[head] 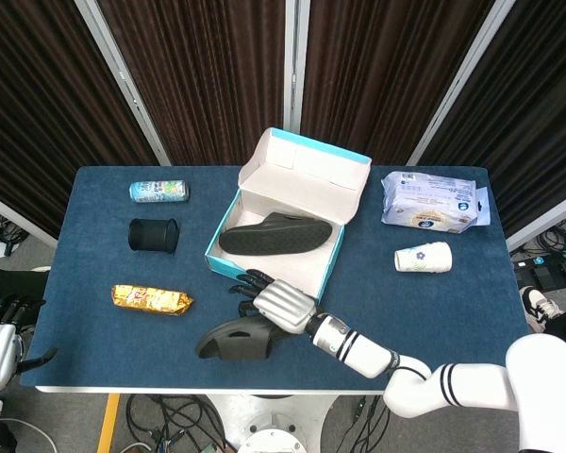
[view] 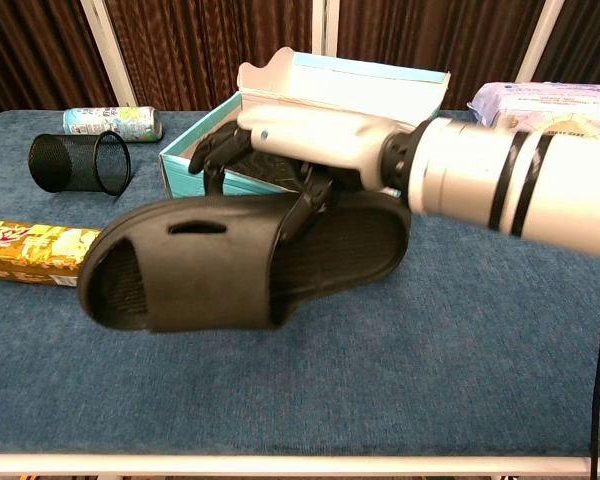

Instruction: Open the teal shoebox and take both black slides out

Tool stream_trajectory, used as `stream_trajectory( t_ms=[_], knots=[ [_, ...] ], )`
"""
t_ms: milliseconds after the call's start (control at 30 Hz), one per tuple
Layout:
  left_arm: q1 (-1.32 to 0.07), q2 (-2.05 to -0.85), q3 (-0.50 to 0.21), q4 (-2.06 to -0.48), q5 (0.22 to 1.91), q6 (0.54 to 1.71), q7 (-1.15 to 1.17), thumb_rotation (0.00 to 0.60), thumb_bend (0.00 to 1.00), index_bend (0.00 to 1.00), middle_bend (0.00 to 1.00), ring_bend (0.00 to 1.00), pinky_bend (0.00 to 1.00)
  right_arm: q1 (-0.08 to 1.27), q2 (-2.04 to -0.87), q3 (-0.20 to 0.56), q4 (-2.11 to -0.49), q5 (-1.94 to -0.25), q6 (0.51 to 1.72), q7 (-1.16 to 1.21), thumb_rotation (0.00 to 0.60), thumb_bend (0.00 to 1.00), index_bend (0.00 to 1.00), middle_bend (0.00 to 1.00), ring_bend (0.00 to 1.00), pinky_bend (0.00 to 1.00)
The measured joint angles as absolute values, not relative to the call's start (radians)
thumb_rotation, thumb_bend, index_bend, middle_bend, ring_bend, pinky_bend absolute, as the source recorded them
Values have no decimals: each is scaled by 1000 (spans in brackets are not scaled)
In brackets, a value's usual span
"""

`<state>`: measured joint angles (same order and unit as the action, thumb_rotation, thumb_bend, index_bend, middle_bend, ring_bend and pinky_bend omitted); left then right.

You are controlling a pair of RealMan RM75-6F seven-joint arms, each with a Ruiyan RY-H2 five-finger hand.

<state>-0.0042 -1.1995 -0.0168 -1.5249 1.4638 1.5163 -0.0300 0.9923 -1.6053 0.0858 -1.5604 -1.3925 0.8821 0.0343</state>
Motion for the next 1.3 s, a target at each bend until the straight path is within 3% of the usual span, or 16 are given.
stream_trajectory(
  t_ms=[133,233,467,900,1100,1300],
  knots=[
    [-2,-1206,-15,-1509,1465,1515,-43,600,0,255,184,106,101,994,-1656,97,-1524,-1351,868,-43,600,137,103,3,0,0],
    [-2,-1211,-15,-1503,1468,1515,-51,600,0,256,184,106,101,999,-1686,109,-1498,-1310,855,-121,600,34,1,0,0,0],
    [5,-1218,-16,-1487,1462,1518,-62,600,0,255,184,106,100,1017,-1703,164,-1471,-1201,835,-272,600,0,0,0,0,0],
    [-3,-1227,-21,-1470,1465,1506,-77,600,0,255,184,105,100,1026,-1571,242,-1499,-1075,813,-319,600,0,0,0,0,0],
    [-2,-1226,-23,-1475,1466,1509,-71,600,0,255,184,106,100,1075,-1589,285,-1402,-984,776,-340,600,0,13,75,0,4],
    [6,-1231,-19,-1460,1459,1508,-83,600,0,255,184,106,100,1173,-1648,307,-1226,-865,674,-384,600,2,128,136,1,68]
  ],
)
